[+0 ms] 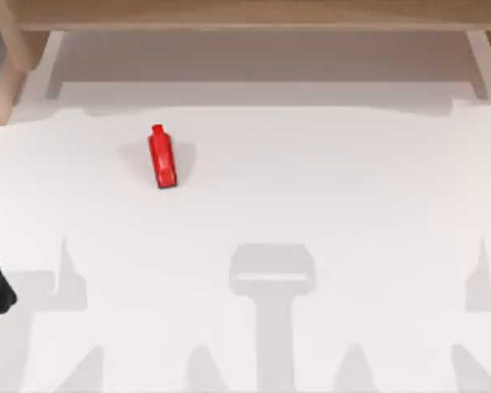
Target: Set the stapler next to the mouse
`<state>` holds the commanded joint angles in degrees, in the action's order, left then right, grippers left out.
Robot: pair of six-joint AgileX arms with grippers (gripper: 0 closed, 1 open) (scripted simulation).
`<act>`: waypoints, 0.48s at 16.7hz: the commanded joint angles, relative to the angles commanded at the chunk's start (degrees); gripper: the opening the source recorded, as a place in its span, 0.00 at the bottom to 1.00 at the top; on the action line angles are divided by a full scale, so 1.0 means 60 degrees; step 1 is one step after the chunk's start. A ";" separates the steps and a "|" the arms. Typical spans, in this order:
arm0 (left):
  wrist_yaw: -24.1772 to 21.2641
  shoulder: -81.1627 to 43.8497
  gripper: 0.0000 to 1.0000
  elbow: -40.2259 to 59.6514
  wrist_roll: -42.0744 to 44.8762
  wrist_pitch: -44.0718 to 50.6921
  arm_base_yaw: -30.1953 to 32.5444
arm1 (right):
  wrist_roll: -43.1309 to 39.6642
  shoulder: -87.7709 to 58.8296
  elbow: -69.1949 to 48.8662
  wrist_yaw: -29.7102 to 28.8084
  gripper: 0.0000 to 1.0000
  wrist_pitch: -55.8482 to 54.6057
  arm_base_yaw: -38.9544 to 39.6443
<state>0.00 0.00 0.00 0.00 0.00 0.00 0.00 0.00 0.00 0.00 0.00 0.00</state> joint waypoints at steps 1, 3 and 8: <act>0.0000 0.0000 1.00 0.0000 0.0000 0.0000 0.0000 | 0.0000 0.0000 0.0000 0.0000 1.00 0.0000 0.0000; -0.0005 -0.0085 1.00 0.0083 0.0003 0.0058 0.0041 | 0.0000 0.0000 0.0000 0.0000 1.00 0.0000 0.0000; -0.0061 -0.1997 1.00 0.1878 0.0017 0.1250 0.0809 | 0.0000 0.0000 0.0000 0.0000 1.00 0.0000 0.0000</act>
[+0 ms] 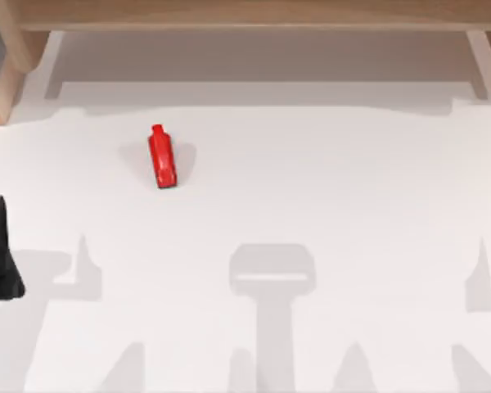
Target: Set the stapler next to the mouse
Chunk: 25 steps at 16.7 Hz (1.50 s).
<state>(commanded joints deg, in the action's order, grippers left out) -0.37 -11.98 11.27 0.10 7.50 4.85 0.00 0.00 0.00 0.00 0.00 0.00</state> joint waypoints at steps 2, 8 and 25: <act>-0.0018 -0.1479 1.00 0.1246 -0.0026 0.0841 0.0478 | 0.0000 0.0000 0.0000 0.0000 1.00 0.0000 0.0000; -0.0036 -0.7951 1.00 0.5984 -0.0384 0.4257 0.1970 | 0.0000 0.0000 0.0000 0.0000 1.00 0.0000 0.0000; 0.0005 -2.2766 1.00 2.0798 -0.4256 1.2872 0.2776 | 0.0000 0.0000 0.0000 0.0000 1.00 0.0000 0.0000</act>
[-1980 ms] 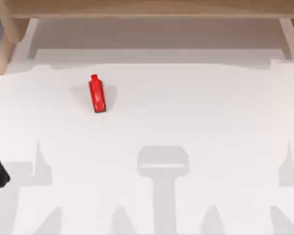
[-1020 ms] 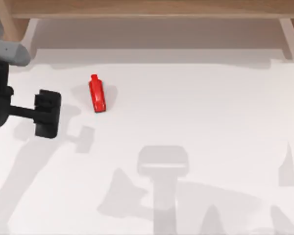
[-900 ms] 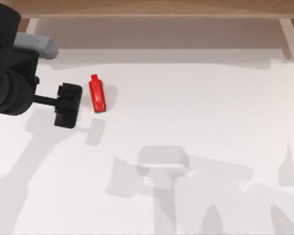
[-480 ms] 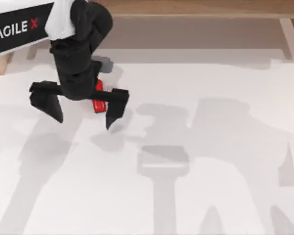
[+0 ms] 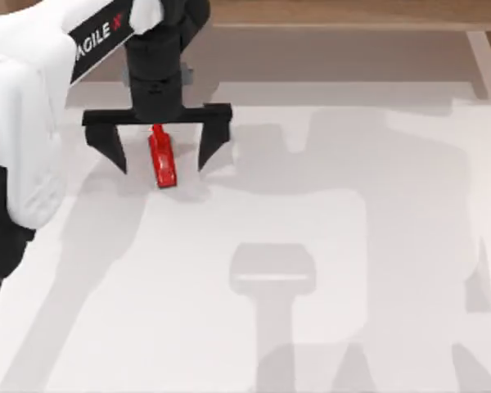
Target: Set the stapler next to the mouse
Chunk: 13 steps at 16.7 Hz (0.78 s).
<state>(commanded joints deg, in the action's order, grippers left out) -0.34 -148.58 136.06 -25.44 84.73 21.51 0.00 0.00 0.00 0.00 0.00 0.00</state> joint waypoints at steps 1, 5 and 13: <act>0.0002 -0.0262 1.00 0.0629 -0.0230 0.0155 -0.0076 | 0.0000 0.0000 0.0000 0.0000 1.00 0.0000 0.0000; -0.0003 -0.0799 1.00 0.2276 -0.0875 0.0451 -0.0294 | 0.0000 0.0000 0.0000 0.0000 1.00 0.0000 0.0000; -0.0007 -0.0799 1.00 0.2451 -0.0971 0.0440 -0.0268 | 0.0000 0.0000 0.0000 0.0000 1.00 0.0000 0.0000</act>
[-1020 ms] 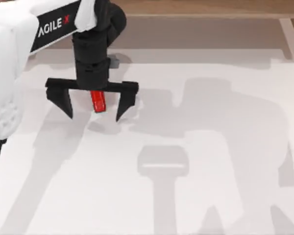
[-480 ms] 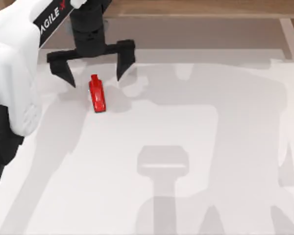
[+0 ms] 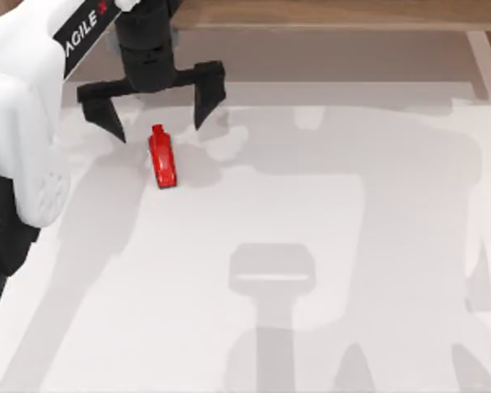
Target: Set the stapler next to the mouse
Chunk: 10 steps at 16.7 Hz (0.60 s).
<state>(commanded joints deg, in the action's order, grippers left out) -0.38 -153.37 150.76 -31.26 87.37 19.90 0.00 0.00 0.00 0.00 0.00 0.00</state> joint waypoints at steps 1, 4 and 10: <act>0.0004 0.0019 1.00 -0.0116 -0.0040 -0.0076 0.0012 | 0.0000 0.0000 0.0000 0.0000 1.00 0.0000 0.0000; 0.0015 0.0131 1.00 -0.0850 -0.0127 -0.0679 0.0067 | 0.0000 0.0000 0.0000 0.0000 1.00 0.0000 0.0000; 0.0007 0.0324 1.00 -0.2501 0.0003 -0.2157 -0.0061 | 0.0000 0.0000 0.0000 0.0000 1.00 0.0000 0.0000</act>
<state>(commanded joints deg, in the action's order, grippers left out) -0.34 -151.43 135.75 -31.25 74.43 19.54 0.00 0.00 0.00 0.00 0.00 0.00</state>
